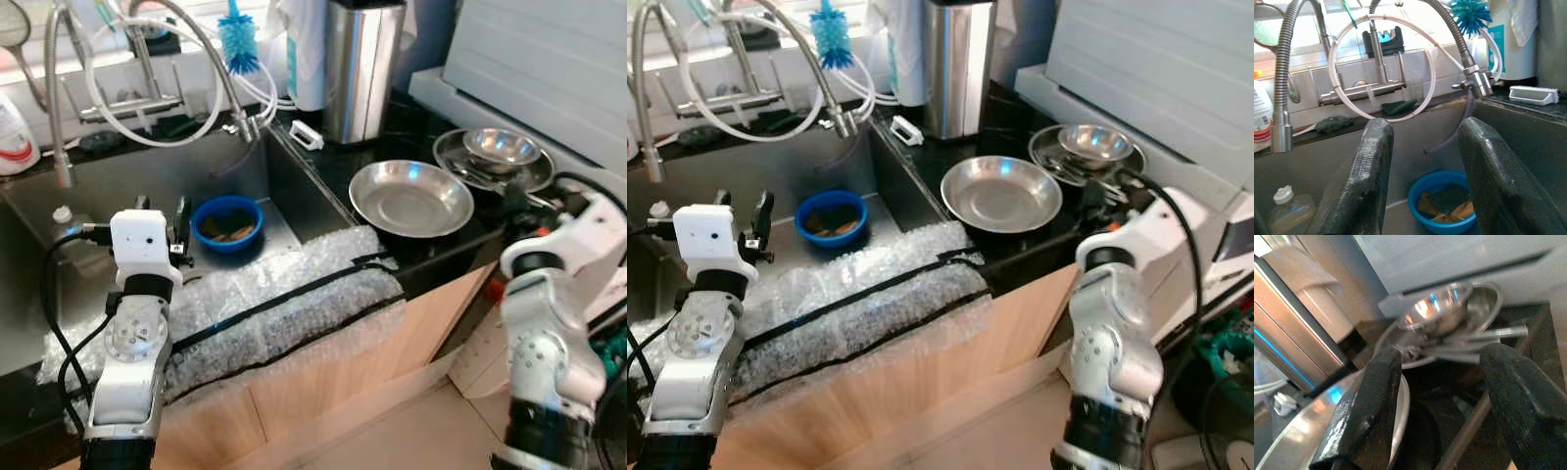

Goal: Kitchen organization

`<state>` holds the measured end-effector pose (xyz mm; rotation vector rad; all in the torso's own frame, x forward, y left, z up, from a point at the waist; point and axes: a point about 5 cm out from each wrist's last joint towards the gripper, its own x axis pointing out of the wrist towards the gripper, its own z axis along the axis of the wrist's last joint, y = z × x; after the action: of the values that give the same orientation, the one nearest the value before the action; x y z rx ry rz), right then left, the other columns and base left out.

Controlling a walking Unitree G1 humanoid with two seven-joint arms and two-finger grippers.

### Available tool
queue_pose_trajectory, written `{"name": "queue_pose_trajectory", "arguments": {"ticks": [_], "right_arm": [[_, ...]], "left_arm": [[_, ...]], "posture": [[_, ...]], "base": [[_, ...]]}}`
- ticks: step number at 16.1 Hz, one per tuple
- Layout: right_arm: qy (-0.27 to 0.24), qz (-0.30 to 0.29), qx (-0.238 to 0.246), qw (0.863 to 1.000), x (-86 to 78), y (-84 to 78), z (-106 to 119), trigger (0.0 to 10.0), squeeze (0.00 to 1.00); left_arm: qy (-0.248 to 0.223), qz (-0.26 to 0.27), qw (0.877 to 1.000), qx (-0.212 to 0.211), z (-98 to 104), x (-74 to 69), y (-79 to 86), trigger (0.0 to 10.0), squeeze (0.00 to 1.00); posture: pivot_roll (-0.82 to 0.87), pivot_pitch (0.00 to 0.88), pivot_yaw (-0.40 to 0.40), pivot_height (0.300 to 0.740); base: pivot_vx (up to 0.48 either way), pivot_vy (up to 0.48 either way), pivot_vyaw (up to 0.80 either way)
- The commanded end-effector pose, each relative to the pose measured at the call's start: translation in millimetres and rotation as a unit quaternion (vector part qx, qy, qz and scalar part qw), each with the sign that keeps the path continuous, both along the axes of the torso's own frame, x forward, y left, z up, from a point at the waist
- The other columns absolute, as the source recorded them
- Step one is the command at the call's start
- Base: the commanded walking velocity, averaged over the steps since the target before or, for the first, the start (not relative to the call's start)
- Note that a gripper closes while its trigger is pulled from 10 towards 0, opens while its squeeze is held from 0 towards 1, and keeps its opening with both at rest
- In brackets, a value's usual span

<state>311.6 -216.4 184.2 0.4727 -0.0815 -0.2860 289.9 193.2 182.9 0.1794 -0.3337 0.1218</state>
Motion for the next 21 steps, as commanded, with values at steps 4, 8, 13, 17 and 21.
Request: {"name": "queue_pose_trajectory", "arguments": {"ticks": [4, 8, 13, 17, 21], "right_arm": [[0.013, 0.037, 0.052, 0.998, 19.9, 16.8, -1.5, 10.0, 0.0], [0.038, 0.048, 0.056, 0.997, 28.9, 21.0, -3.8, 10.0, 0.0], [0.051, 0.034, 0.058, 0.996, 35.1, 18.6, -0.2, 10.0, 0.0], [0.071, 0.039, 0.069, 0.994, 40.4, 19.6, -2.0, 10.0, 0.0], [0.069, 0.043, 0.075, 0.994, 45.8, 21.4, 5.3, 10.0, 0.0]], "left_arm": [[-0.007, 0.0, 1.0, 0.009, 3.7, -0.3, -0.4, 10.0, 0.0], [-0.009, -0.001, 1.0, 0.01, 4.7, 0.0, -0.4, 10.0, 0.0], [-0.011, -0.003, 1.0, 0.01, 5.4, 1.7, -1.5, 10.0, 0.0], [-0.011, -0.001, 1.0, 0.009, 6.1, 1.8, -1.2, 10.0, 0.0], [-0.013, 0.001, 1.0, 0.01, 7.0, 1.7, 0.0, 10.0, 0.0]], "posture": [[-0.05, 0.0, 0.002, 0.74], [-0.04, 0.0, 0.003, 0.74], [-0.04, 0.0, 0.005, 0.74], [-0.04, 0.0, 0.005, 0.74], [-0.04, 0.0, 0.008, 0.74]], "base": [[0.0, 0.0, 0.0], [0.0, 0.0, 0.0], [0.0, 0.0, 0.0], [0.0, 0.0, 0.0], [0.0, 0.0, 0.0]]}}
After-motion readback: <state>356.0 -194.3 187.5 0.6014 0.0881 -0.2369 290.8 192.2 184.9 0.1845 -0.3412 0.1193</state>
